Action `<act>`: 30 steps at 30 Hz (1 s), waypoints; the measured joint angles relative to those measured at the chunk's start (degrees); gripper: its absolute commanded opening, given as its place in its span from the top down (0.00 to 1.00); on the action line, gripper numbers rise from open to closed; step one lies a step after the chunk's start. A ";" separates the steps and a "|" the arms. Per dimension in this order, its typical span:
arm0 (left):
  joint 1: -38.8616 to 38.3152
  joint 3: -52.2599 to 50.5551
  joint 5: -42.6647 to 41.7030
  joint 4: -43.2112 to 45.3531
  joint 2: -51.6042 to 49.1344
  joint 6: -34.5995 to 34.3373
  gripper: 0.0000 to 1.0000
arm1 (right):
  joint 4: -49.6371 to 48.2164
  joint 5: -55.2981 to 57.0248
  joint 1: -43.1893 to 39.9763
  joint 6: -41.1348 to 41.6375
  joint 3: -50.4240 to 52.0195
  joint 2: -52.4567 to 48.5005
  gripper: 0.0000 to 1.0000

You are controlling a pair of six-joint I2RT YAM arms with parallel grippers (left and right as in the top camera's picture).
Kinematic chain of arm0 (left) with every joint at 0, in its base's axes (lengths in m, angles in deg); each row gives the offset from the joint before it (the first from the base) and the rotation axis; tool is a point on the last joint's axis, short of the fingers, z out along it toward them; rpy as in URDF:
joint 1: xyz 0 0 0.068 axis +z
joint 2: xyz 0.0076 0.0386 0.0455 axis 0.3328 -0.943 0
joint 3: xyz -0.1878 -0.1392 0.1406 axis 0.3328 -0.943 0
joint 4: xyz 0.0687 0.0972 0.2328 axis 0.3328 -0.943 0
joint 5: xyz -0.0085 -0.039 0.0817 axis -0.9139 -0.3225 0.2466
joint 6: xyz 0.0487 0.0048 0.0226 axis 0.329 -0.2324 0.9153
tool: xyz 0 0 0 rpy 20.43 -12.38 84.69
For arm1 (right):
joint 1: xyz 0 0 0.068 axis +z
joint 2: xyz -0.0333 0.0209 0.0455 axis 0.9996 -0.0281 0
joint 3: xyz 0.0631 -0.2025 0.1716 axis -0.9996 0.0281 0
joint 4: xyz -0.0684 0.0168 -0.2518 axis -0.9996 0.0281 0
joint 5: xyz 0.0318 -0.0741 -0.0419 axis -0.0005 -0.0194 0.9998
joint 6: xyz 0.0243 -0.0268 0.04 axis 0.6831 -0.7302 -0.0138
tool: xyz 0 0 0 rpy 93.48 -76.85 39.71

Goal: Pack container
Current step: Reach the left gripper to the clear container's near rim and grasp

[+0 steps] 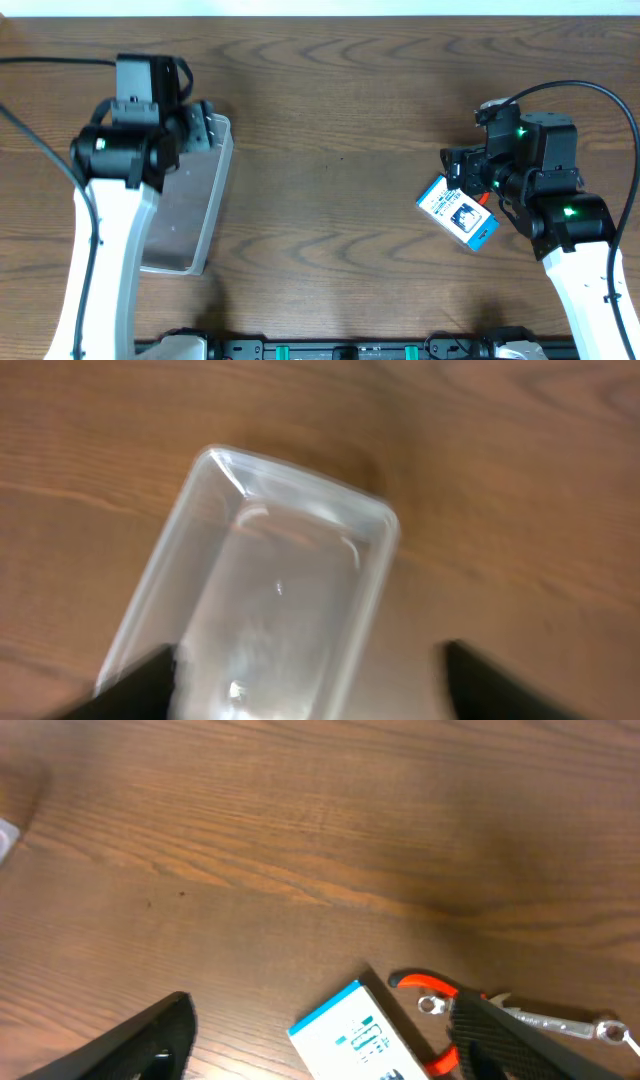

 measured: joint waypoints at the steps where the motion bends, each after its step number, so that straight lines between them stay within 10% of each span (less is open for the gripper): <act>1: 1.07 0.02 0.22 1.51 -1.44 -0.46 0.71 | 0.04 -0.04 0.00 -0.13 0.00 0.00 0.23; 5: 6.49 0.13 1.11 6.45 -8.70 -5.55 0.94 | 1.18 -0.07 0.00 -0.07 -0.09 0.00 0.27; 19: 7.80 0.20 -8.02 8.50 -33.31 -14.69 0.94 | 1.66 -0.07 0.00 -0.04 -0.11 0.00 0.31; 30: -7.41 0.20 -13.66 11.30 -33.68 -4.96 0.94 | 1.64 -0.07 0.00 -0.04 -0.11 0.00 0.30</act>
